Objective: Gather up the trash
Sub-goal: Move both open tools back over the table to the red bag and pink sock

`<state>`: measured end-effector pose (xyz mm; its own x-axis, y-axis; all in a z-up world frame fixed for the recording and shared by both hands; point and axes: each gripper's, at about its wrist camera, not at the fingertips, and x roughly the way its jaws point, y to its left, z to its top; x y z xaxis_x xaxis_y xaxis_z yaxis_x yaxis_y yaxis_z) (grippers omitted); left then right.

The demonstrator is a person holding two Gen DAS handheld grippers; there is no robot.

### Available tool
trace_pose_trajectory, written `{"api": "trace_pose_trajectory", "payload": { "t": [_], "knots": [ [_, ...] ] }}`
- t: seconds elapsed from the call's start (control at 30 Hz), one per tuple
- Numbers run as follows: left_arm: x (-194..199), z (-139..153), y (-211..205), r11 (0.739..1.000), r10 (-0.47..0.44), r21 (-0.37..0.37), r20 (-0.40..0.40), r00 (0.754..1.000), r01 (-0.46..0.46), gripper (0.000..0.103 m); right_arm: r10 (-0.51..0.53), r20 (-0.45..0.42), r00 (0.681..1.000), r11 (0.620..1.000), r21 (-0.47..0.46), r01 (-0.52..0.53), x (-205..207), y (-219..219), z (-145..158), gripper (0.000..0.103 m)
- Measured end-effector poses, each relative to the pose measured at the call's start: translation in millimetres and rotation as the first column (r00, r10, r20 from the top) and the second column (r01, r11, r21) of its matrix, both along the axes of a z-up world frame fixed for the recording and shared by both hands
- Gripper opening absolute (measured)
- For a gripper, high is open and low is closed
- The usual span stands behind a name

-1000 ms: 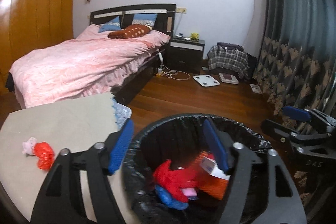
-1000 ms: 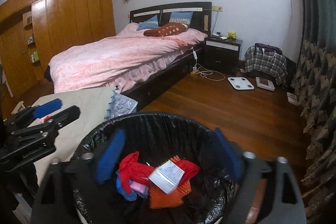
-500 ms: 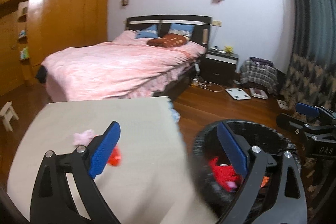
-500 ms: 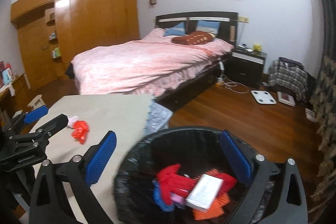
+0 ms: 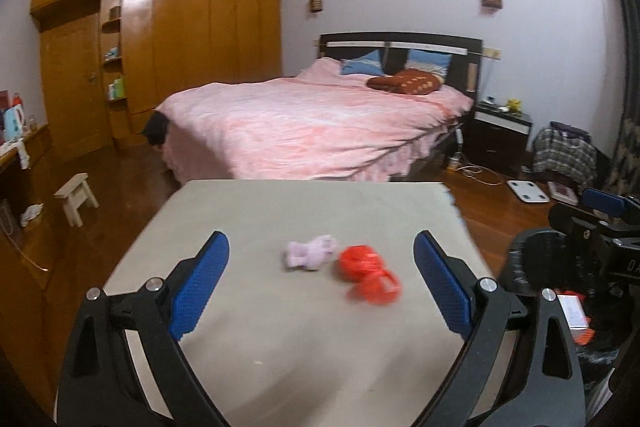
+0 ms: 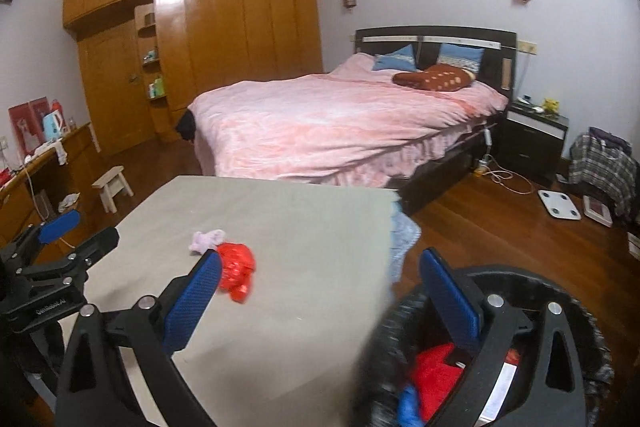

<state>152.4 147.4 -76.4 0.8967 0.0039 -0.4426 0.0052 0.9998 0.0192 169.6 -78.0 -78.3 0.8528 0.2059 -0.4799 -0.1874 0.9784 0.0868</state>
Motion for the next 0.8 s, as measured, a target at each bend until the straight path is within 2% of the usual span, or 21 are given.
{"api": "trace_pose_trajectory", "payload": {
  "t": [0.23,0.37,0.53,0.8],
  "knots": [
    [16.1,-25.5,42.8,0.998,0.057,0.012,-0.046,0.997,-0.057,0.091,0.056,-0.056,0.997,0.998,-0.033,-0.058,37.4,47.9,-38.0,0.097],
    [25.6,-42.8,55.3,0.998,0.07,0.01,-0.076,0.995,-0.07,0.091,0.067,-0.108,0.992,0.997,-0.027,-0.07,67.2,65.1,-62.1,0.097],
    [37.0,-59.3,67.9,0.996,0.087,-0.006,-0.097,0.991,-0.088,0.091,0.084,-0.154,0.985,0.993,-0.067,-0.095,99.6,88.0,-86.5,0.097],
    [51.3,-72.1,83.4,0.992,0.124,-0.004,-0.114,0.986,-0.125,0.091,0.099,-0.212,0.972,0.99,-0.077,-0.118,125.7,107.4,-112.2,0.096]
  ]
}}
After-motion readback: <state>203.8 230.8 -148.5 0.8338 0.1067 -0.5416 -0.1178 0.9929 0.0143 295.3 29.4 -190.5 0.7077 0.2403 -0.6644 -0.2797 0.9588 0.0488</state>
